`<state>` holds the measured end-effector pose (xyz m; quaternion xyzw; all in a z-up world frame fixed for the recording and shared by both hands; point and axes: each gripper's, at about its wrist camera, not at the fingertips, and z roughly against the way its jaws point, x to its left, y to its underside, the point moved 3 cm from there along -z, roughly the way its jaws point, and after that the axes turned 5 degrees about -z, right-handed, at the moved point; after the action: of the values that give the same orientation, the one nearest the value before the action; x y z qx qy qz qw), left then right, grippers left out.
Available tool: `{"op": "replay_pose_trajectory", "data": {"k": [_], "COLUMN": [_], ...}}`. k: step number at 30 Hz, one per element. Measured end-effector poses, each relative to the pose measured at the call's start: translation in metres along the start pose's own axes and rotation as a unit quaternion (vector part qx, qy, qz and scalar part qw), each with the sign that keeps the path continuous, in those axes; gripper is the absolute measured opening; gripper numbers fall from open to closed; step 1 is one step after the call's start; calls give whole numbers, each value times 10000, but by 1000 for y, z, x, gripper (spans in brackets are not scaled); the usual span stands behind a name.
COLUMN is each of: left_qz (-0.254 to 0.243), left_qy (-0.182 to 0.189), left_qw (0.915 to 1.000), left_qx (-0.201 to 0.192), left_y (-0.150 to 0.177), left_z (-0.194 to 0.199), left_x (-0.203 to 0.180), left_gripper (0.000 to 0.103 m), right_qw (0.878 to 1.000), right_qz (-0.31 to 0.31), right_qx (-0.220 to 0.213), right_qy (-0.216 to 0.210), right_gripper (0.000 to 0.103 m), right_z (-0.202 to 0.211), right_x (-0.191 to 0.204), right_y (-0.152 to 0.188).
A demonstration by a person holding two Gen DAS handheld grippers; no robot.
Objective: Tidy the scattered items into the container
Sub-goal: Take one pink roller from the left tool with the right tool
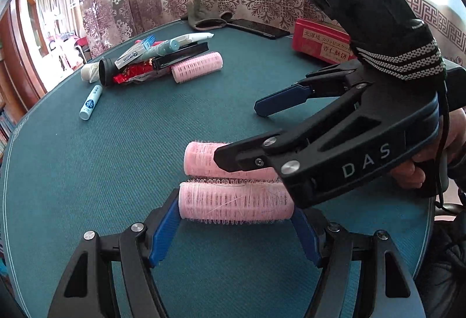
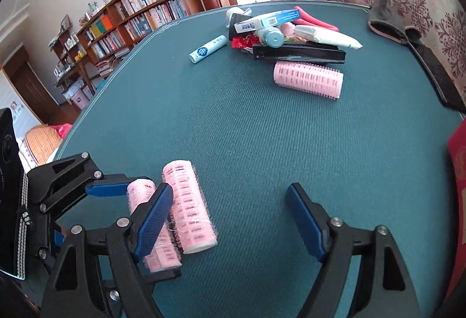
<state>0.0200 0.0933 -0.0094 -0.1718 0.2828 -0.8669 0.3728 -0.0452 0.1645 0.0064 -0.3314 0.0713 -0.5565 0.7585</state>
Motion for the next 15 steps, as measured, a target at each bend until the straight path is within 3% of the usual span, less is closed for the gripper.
{"op": "replay_pose_trajectory", "data": {"k": [2,6,8,11,13,14,15], "left_qz": [50,269,337,394,424,447,473], "left_qy": [-81,-157,-210,-304,-362,-385,-402], "left_qw": [9999,9993,9990,9985,9982,9981,9979], "left_qx": [88,220,196,206,205,199,192], "left_y": [9,21,25,29,31,31,32], "left_z": [3,10,15,21,24,24,25], "left_x": [4,12,14,16,18,18,19], "left_gripper": [73,73,73,73,73,73,73], "right_qw": [9992,9888,9869,9916,9925,9931,9936], "right_qz": [386,1244,1329,1089,1024,986,937], "right_qx": [27,12,-37,-32,-67,-70,-73], "right_qy": [85,820,915,692,672,633,625], "right_gripper": [83,83,83,63,39,33,32], "right_z": [-2,-10,-8,-7,-6,-6,-6], "right_x": [9,30,32,27,26,28,28], "right_y": [6,17,17,13,10,11,10]}}
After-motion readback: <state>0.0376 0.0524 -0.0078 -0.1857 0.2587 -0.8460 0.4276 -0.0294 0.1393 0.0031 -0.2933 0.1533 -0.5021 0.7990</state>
